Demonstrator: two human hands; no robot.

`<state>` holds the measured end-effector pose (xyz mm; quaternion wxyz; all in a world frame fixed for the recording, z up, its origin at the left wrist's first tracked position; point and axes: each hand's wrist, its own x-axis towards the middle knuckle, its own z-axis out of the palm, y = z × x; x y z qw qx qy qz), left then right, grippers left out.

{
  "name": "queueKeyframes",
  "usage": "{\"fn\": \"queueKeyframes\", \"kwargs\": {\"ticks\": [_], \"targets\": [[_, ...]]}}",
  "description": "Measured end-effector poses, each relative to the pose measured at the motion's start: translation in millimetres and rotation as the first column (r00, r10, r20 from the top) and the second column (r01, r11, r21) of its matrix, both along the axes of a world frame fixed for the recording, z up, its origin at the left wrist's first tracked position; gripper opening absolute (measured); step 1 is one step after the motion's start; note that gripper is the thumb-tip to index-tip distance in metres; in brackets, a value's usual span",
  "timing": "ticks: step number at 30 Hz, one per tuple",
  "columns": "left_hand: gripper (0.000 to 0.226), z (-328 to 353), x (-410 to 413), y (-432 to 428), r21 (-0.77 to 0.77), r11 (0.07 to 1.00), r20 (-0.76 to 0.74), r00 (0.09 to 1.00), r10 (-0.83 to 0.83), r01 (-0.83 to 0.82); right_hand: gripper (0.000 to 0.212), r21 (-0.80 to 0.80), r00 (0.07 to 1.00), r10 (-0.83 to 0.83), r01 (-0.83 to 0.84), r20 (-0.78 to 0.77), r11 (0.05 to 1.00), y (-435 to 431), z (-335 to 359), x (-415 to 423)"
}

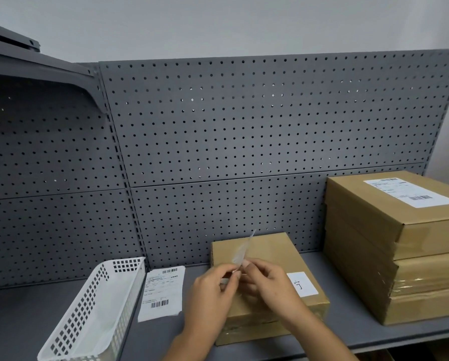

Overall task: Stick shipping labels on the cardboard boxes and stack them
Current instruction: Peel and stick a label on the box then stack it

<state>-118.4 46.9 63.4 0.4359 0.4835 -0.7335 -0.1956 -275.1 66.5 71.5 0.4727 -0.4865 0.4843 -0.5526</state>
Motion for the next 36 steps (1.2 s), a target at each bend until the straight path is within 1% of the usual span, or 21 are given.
{"fn": "queueKeyframes", "kwargs": {"ticks": [4, 7, 10, 12, 16, 19, 26, 28, 36], "targets": [[0.013, -3, -4, -3, 0.0, 0.996, -0.047, 0.994, -0.094, 0.094, 0.028, -0.025, 0.997, 0.058, -0.056, 0.049, 0.998, 1, -5, -5], [0.018, -3, -6, -5, 0.021, 0.978, -0.13, 0.97, -0.204, 0.208, 0.027, -0.051, 0.994, 0.081, -0.077, 0.073, 0.996, 4, -2, -8], [0.023, -3, -6, -6, 0.027, 0.961, -0.095, 0.958, -0.27, 0.274, 0.028, -0.06, 0.987, 0.087, -0.08, 0.132, 0.995, 5, -2, -11], [0.022, -3, -6, -7, 0.029, 0.959, -0.096, 0.956, -0.279, 0.282, 0.029, -0.062, 0.981, 0.099, -0.09, 0.166, 0.994, 5, -4, -11], [0.024, 3, -7, -5, 0.073, 0.952, -0.202, 0.939, -0.279, 0.299, 0.031, -0.066, 0.974, 0.157, -0.148, 0.161, 0.987, 10, -4, -15], [0.021, 5, -8, -6, 0.092, 0.95, -0.248, 0.931, -0.269, 0.299, 0.033, -0.063, 0.964, 0.178, -0.169, 0.196, 0.984, 11, -2, -19], [0.024, 15, -7, -5, 0.059, 0.957, -0.264, 0.929, -0.26, 0.285, 0.035, -0.098, 0.942, 0.192, -0.171, 0.276, 0.98, 16, 7, -18], [0.028, 17, -5, -3, 0.051, 0.956, -0.269, 0.926, -0.264, 0.287, 0.037, -0.116, 0.933, 0.22, -0.195, 0.284, 0.974, 18, 10, -18], [0.025, 26, 4, -1, 0.04, 0.945, -0.276, 0.912, -0.303, 0.326, 0.042, -0.126, 0.914, 0.259, -0.231, 0.312, 0.965, 19, 12, -16]]}}
